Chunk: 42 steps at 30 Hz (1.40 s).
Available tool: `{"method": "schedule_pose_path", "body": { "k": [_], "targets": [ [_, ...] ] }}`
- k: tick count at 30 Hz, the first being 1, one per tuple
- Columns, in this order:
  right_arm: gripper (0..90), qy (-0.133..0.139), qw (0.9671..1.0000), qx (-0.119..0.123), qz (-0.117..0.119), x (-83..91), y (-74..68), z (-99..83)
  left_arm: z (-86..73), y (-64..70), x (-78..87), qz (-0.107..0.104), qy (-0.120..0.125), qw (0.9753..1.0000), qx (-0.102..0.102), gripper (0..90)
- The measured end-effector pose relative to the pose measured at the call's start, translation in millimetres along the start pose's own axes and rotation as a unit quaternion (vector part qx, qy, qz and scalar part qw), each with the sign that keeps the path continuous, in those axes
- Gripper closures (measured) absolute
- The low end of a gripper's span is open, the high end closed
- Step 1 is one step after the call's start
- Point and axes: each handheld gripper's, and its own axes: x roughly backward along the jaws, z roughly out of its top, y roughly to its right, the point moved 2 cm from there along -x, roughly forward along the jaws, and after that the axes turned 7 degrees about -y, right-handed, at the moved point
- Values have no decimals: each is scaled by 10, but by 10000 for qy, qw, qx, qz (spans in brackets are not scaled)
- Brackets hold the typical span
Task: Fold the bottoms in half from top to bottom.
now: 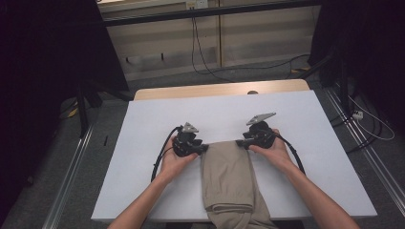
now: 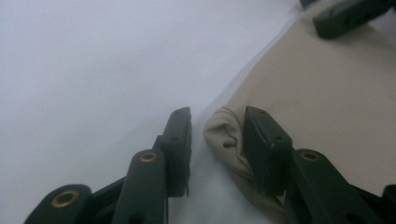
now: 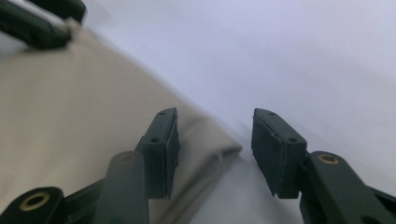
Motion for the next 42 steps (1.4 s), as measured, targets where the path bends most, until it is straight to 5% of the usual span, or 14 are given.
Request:
{"method": "schedule_pose_path", "body": {
  "k": [3, 4, 6, 7, 9, 15, 19, 20, 21, 22, 24, 27, 34, 42],
  "targets": [
    [531, 58, 9999, -16, 81, 11, -11, -55, -6, -31, 29, 205, -45, 9998, 73, 599],
    [538, 69, 9999, -10, 109, 16, -14, -67, -32, -58, 45, 102, -37, 9997, 226, 571],
    [558, 70, 9999, 0, 124, 17, -14, -70, -42, -57, 55, 68, -28, 9998, 199, 497],
    [631, 82, 9995, 14, 311, 19, 3, -75, -31, -47, 75, -255, 150, 9993, 225, 463],
    [659, 77, 9992, 44, 385, 21, 7, -81, -3, -11, 55, -292, 185, 9994, 86, 384],
    [782, 16, 9981, -55, 621, 21, 9, -78, 13, 61, -133, -92, 24, 9999, 78, 279],
    [860, -4, 9975, -56, 701, 39, -25, -86, -3, 153, -128, -72, -7, 9999, -77, 452],
    [863, 15, 9977, -70, 671, 49, -23, -89, -3, 152, -109, -358, -10, 9993, -62, 622],
    [865, 64, 9978, -103, 651, 64, -20, -92, -12, 166, -103, -748, -37, 9972, 9, 672],
    [867, 122, 9978, -133, 639, 82, -18, -95, -21, 192, -104, -653, -32, 9979, -9, 702],
    [870, 218, 9978, -190, 594, 132, -2, -95, -12, 196, -96, -931, -16, 9954, 236, 765],
    [872, 427, 9971, -270, 576, 234, 37, -80, 24, 120, -36, -1003, 284, 9929, 578, 781],
    [873, 803, 9944, -443, 523, 401, 134, -2, 204, 36, 198, -747, 777, 9924, 591, 792],
    [874, 1341, 9890, -549, 294, 626, 288, 441, 657, -160, 390, -320, 1169, 9908, 601, 794]
  ]
}}
